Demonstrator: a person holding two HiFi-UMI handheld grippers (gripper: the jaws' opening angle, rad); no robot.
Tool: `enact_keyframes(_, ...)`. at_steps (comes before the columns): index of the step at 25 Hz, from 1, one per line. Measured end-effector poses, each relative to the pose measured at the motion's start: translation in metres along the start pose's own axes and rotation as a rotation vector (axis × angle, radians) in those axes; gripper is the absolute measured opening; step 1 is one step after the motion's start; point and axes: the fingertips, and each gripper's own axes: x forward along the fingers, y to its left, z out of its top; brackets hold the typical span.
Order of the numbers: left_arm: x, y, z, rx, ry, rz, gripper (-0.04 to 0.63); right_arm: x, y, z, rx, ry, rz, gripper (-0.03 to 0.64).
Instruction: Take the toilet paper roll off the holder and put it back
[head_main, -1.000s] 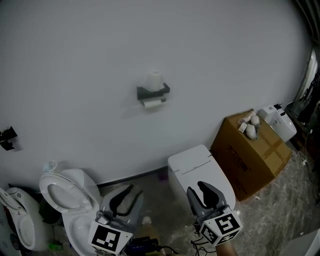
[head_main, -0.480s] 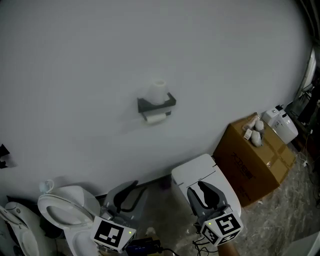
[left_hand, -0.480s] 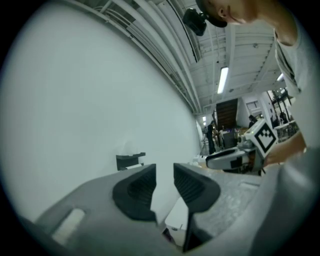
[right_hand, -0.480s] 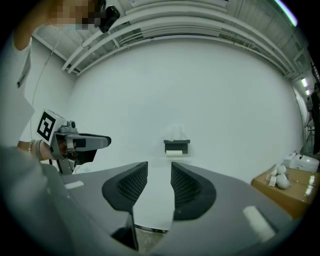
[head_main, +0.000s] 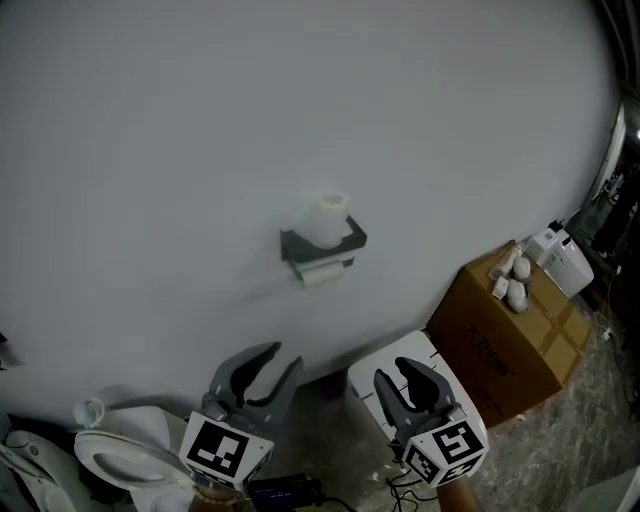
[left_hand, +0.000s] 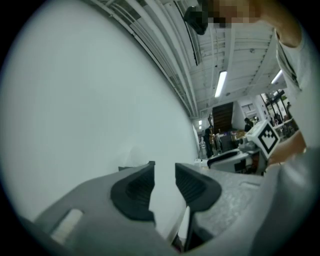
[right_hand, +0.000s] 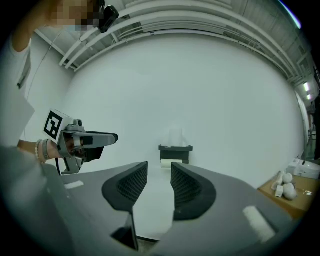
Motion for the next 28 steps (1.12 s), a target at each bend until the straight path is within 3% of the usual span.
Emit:
enact_keyframes(13, 0.067, 0.071, 0.008, -0.034, -0.038, -0.051, 0.144, 0.075, -0.023, 0.016, -0.032, -0.008, -0.020, 0.133)
enact_keyframes(28, 0.149, 0.107, 0.029, -0.028, -0.071, -0.057, 0.199, 0.123, -0.047, 0.019, -0.045, -0.016, 0.047, 0.132)
